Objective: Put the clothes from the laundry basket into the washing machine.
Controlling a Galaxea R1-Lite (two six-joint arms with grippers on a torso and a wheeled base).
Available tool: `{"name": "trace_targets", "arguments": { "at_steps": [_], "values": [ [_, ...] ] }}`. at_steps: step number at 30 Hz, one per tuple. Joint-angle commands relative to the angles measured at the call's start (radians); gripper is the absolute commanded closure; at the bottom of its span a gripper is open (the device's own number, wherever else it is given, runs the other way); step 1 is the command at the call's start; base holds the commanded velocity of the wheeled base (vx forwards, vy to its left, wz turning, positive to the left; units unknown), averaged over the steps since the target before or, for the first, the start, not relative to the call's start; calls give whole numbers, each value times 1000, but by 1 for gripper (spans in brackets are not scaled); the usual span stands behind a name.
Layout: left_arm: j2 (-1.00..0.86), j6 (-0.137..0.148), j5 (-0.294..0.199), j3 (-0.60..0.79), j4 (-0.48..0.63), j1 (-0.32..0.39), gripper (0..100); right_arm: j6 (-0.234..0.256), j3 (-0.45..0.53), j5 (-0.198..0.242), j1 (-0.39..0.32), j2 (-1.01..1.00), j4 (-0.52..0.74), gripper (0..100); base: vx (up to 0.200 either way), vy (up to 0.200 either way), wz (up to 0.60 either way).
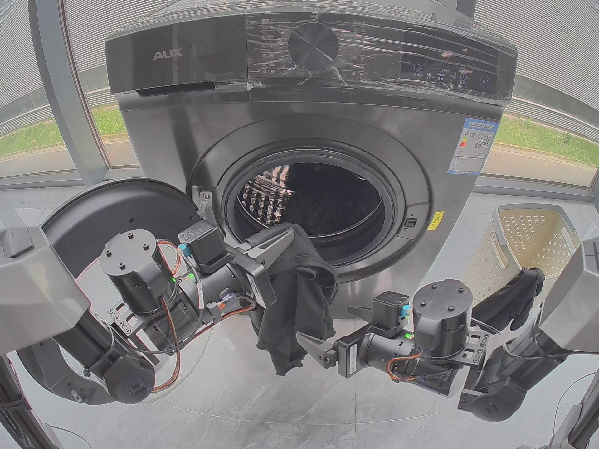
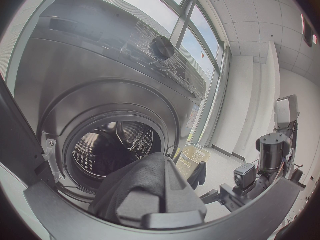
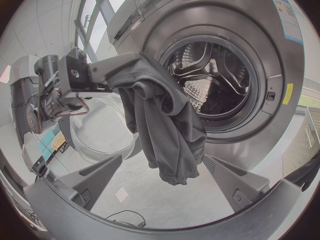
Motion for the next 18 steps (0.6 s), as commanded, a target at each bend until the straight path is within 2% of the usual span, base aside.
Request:
{"name": "trace_targets", "arguments": {
  "at_steps": [1, 9, 18],
  "values": [
    [-9, -7, 2, -2, 0, -4, 100, -1, -71, -4, -17, 92, -8, 0, 0, 0, 0],
    [-15, -8, 8, -2, -2, -4, 100, -1, -143, -14, -60, 150, -15, 0, 0, 0, 0],
    [-9, -10, 14, -8, -2, -4, 100, -1, -147, -12, -56, 163, -51, 0, 0, 0, 0]
  ]
}}
